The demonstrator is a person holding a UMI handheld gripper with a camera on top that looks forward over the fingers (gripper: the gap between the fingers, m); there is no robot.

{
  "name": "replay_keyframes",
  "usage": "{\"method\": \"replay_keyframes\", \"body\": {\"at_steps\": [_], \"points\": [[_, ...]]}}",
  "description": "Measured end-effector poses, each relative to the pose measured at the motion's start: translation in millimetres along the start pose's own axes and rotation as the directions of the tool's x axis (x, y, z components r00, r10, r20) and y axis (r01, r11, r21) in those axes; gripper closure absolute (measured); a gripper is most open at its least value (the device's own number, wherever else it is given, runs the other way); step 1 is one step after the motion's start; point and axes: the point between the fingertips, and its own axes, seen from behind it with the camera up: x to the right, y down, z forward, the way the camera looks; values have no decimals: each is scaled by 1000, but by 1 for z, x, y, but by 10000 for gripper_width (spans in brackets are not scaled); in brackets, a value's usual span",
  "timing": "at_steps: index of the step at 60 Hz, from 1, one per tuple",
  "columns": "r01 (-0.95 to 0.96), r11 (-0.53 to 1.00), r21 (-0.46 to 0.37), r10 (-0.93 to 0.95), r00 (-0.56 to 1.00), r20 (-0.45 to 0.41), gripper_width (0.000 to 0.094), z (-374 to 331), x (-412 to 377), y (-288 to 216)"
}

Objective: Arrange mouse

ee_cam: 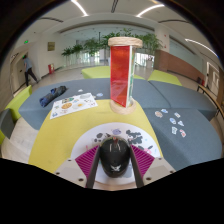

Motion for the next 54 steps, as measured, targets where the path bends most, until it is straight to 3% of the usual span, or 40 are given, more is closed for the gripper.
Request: {"method": "replay_keyframes", "body": {"at_steps": [3,5,11,26,33,45,54], "points": [[-15,1000,-2,15,1000,-2,232,-7,4,-1],[-22,1000,22,22,1000,9,53,-15,4,-6],[-18,996,89,18,1000,-1,108,-54,14,-22],[7,985,173,-7,1000,-2,100,-170,25,1],[34,988,152,-34,999,2,97,-205,28,30],[113,976,185,-109,994,-33,96,-232,40,37],[87,982,166,-90,996,12,105,-237,36,47]]}}
